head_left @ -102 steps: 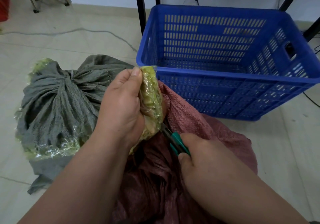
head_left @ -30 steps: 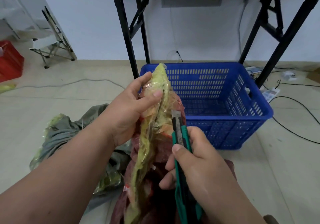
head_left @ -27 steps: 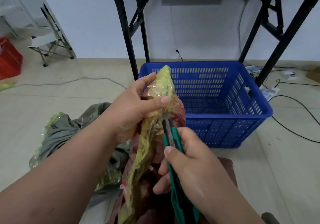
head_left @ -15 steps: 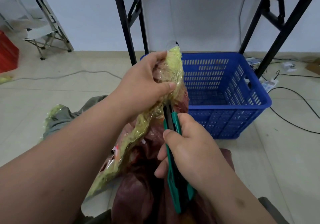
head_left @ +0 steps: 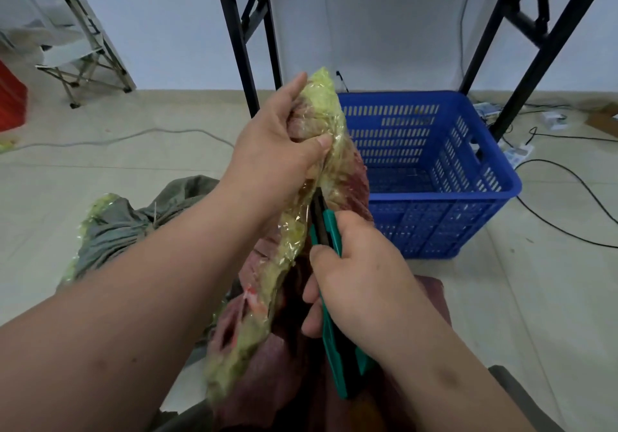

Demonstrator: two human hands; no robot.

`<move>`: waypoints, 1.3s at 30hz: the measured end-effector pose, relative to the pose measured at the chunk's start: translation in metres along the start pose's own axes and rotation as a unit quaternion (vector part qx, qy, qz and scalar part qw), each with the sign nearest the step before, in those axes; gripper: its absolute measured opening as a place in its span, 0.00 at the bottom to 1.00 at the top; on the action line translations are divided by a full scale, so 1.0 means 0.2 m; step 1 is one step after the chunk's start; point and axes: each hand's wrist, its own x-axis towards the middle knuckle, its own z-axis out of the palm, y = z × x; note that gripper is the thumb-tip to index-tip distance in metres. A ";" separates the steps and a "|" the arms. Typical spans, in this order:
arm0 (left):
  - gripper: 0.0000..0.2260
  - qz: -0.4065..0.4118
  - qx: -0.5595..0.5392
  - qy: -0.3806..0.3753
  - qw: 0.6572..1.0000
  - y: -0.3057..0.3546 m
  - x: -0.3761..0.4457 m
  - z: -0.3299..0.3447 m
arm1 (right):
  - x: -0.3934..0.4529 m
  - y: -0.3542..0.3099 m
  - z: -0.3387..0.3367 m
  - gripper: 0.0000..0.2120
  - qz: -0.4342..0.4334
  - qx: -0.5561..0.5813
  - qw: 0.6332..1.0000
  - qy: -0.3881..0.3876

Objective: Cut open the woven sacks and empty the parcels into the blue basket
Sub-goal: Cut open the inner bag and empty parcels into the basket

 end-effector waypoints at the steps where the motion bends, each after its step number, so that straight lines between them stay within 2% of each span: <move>1: 0.33 -0.004 -0.010 0.005 1.000 -0.01 -0.01 0.01 | 0.00 0.00 -0.01 0.04 0.010 -0.006 1.000 -0.009; 7: 0.31 0.018 -0.036 0.015 0.999 0.01 0.00 0.03 | 0.06 0.01 0.00 0.06 -0.006 -0.048 0.999 0.025; 11: 0.31 -0.019 -0.070 0.032 0.997 0.11 -0.01 0.04 | -0.08 -0.06 -0.05 0.02 0.025 -0.056 0.998 0.005; 16: 0.28 -0.042 -0.033 -0.009 0.999 0.45 -0.04 0.03 | -0.15 -0.33 -0.22 0.11 0.060 -0.053 0.997 0.013; 18: 0.28 -0.054 -0.029 -0.024 0.998 0.62 -0.03 0.02 | -0.23 -0.46 -0.27 0.11 0.066 -0.045 0.997 0.019; 21: 0.28 -0.108 -0.073 0.014 0.991 0.82 -0.02 -0.04 | -0.43 -0.62 -0.33 0.06 0.083 -0.070 0.994 -0.004; 25: 0.26 -0.179 -0.136 0.036 0.974 1.07 -0.11 -0.07 | -0.58 -0.80 -0.44 0.08 0.119 -0.069 0.990 -0.018; 28: 0.25 -0.182 -0.148 0.024 0.972 1.28 -0.13 -0.07 | -0.66 -0.96 -0.51 0.08 0.118 -0.064 0.991 0.009; 30: 0.24 -0.187 -0.169 0.046 0.967 1.42 -0.11 -0.10 | -0.74 -1.05 -0.54 0.07 0.105 -0.071 0.992 0.019; 34: 0.26 -0.256 -0.238 0.120 0.929 1.59 -0.15 -0.14 | -0.93 -1.17 -0.60 0.10 0.121 -0.087 0.989 -0.007; 36: 0.26 -0.278 -0.251 0.129 0.918 1.65 -0.20 -0.14 | -0.97 -1.20 -0.65 0.11 0.141 -0.077 0.987 -0.017; 39: 0.25 -0.280 -0.265 0.125 0.914 1.73 -0.22 -0.13 | -0.98 -1.25 -0.74 0.07 0.147 -0.060 0.987 -0.008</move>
